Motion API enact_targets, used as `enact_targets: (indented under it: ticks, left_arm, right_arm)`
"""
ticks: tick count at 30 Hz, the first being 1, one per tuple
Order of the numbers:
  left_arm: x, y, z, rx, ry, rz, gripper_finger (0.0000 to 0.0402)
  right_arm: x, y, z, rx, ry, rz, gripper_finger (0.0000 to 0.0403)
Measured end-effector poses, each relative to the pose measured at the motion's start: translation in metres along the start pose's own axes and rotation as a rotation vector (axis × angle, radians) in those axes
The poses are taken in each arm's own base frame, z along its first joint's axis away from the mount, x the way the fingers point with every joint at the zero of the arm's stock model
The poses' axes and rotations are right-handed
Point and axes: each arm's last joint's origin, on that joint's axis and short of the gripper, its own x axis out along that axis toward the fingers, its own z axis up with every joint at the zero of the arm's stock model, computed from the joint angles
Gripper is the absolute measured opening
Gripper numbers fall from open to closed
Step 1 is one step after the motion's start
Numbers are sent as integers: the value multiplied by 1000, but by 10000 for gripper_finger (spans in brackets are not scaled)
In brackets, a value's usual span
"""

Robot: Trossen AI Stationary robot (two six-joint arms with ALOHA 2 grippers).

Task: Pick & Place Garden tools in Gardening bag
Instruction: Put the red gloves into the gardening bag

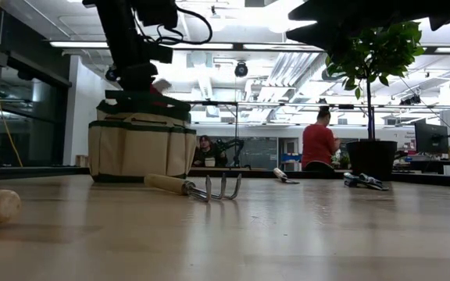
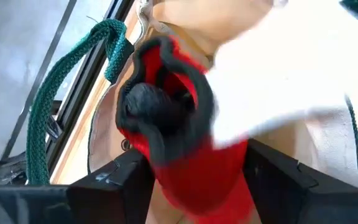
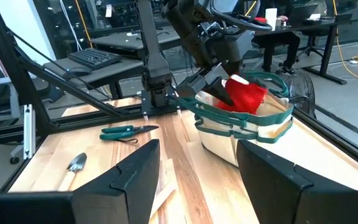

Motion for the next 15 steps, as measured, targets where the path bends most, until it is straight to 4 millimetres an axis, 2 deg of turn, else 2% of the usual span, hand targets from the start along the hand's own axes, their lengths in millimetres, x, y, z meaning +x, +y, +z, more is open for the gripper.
enact_targets:
  ticks: [15]
  left_arm:
    - [-9, 4, 0, -19, -36, -25, 219]
  right_arm:
    - [0, 0, -1, 2, 10, 0, 206]
